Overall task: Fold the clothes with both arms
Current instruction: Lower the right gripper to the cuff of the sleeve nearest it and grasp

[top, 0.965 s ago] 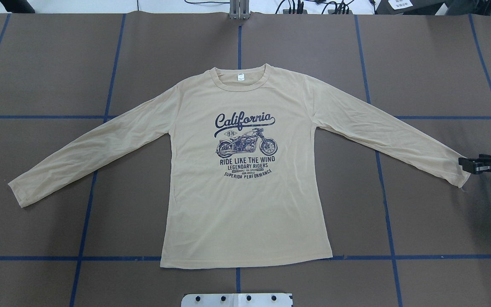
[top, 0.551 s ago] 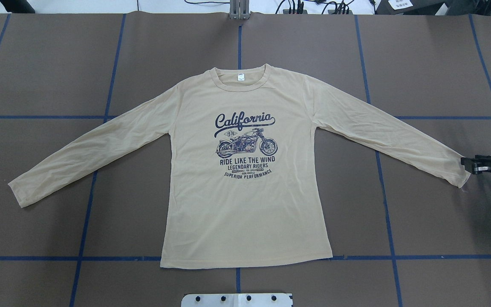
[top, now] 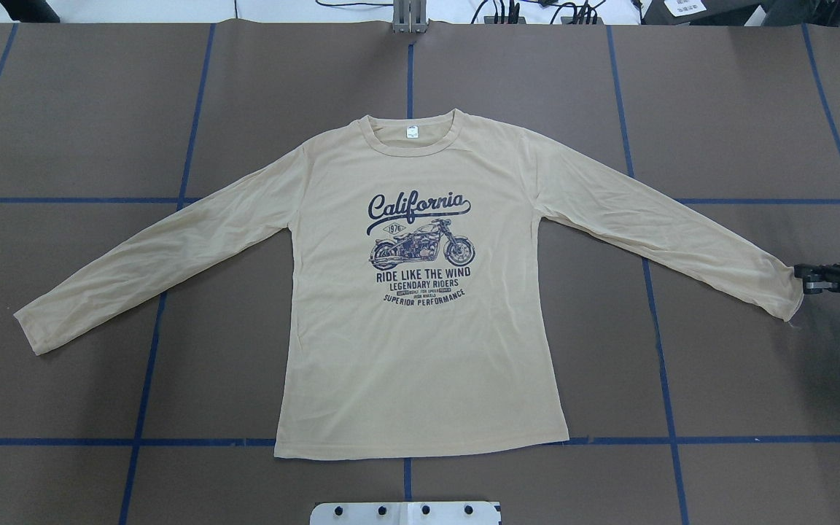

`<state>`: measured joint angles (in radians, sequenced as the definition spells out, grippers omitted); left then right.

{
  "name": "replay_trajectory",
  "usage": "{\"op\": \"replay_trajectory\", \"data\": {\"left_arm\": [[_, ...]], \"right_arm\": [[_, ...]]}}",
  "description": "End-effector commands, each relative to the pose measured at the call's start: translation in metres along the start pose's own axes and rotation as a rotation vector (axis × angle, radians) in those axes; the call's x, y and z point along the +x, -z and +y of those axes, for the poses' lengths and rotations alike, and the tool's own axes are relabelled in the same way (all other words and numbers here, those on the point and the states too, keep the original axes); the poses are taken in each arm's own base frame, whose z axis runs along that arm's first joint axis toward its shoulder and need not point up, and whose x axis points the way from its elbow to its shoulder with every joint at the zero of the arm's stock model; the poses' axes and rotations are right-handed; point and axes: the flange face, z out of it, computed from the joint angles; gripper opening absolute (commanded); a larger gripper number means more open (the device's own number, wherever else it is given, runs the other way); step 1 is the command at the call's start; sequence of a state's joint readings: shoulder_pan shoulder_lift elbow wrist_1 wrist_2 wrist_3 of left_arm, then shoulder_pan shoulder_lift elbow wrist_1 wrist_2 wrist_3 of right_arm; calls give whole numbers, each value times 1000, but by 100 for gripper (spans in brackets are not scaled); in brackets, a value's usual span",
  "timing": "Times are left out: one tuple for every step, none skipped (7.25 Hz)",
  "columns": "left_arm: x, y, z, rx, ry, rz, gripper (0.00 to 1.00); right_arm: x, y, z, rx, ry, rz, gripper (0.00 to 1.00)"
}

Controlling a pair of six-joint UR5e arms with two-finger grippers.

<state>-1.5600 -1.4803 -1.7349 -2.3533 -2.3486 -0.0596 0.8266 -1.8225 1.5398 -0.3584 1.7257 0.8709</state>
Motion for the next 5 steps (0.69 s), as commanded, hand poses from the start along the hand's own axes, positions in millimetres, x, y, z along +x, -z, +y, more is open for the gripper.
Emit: {"op": "replay_trajectory", "data": {"left_arm": [[0, 0, 0, 0, 0, 0, 100], [0, 0, 0, 0, 0, 0, 100], [0, 0, 0, 0, 0, 0, 100], [0, 0, 0, 0, 0, 0, 100], [0, 0, 0, 0, 0, 0, 100]], "right_arm": [[-32, 22, -20, 24, 8, -72, 0], [-48, 40, -42, 16, -7, -98, 0], [-80, 73, -73, 3, -26, -87, 0], [-139, 109, -117, -5, -69, -75, 0], [-198, 123, -168, 6, -162, -84, 0]]}}
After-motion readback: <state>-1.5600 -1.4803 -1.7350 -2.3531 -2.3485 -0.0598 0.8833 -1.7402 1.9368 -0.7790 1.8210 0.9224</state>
